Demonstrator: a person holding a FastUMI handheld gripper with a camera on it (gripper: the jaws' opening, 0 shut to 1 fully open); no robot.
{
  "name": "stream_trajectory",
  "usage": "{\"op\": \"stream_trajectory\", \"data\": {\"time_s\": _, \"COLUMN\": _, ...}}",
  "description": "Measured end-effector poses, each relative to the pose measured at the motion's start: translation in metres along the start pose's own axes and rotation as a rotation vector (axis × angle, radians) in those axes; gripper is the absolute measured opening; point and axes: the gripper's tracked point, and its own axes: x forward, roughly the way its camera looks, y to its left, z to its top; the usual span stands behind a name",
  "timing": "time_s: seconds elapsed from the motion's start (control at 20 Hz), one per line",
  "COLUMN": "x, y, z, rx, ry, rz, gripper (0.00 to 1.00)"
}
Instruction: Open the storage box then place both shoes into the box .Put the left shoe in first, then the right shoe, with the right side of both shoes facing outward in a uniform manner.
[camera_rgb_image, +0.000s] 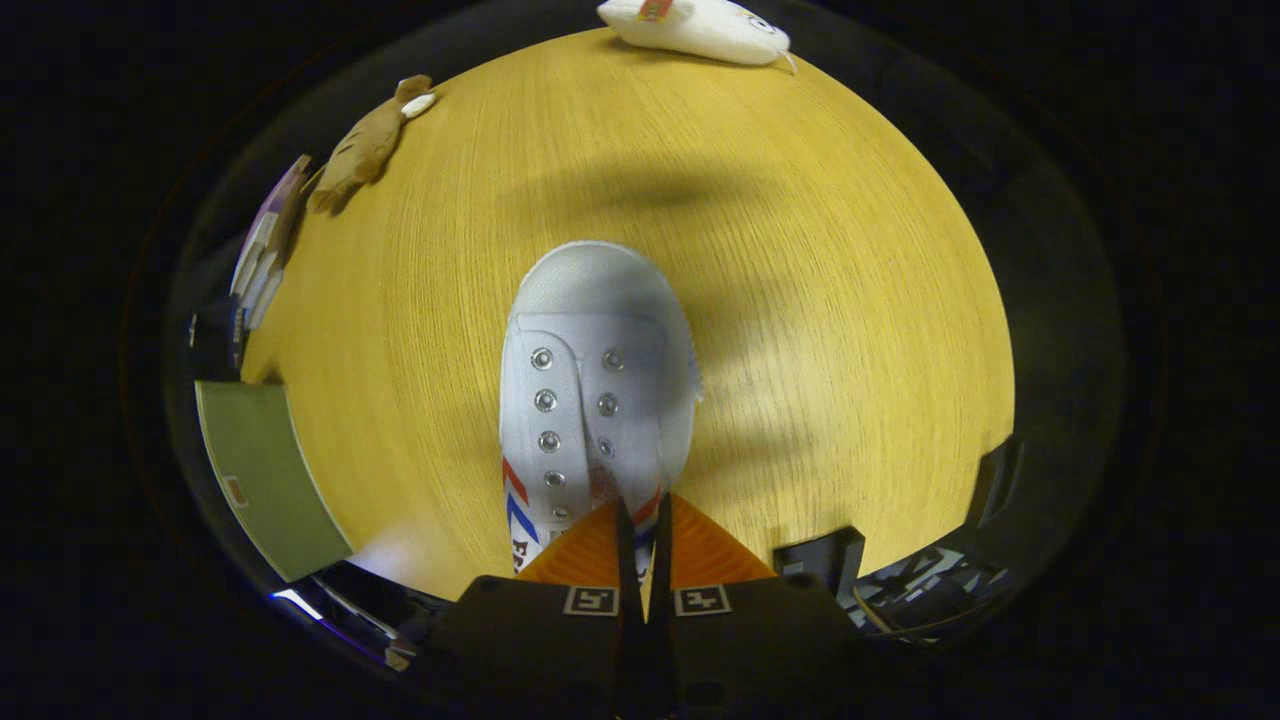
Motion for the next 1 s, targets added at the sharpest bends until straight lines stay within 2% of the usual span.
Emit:
{"op": "stream_trajectory", "data": {"time_s": 0.15, "x": -0.011, "y": 0.011, "z": -0.001, "rx": 0.091, "ry": -0.017, "rz": 0.131, "gripper": 0.05}}
{"op": "stream_trajectory", "data": {"time_s": 0.45, "x": -0.051, "y": 0.055, "z": 0.001, "rx": 0.040, "ry": -0.063, "rz": 0.197, "gripper": 0.05}}
{"op": "stream_trajectory", "data": {"time_s": 0.65, "x": -0.090, "y": 0.116, "z": -0.002, "rx": -0.056, "ry": -0.077, "rz": 0.251, "gripper": 0.05}}
{"op": "stream_trajectory", "data": {"time_s": 1.0, "x": -0.147, "y": 0.262, "z": -0.026, "rx": -0.219, "ry": -0.076, "rz": 0.351, "gripper": 0.05}}
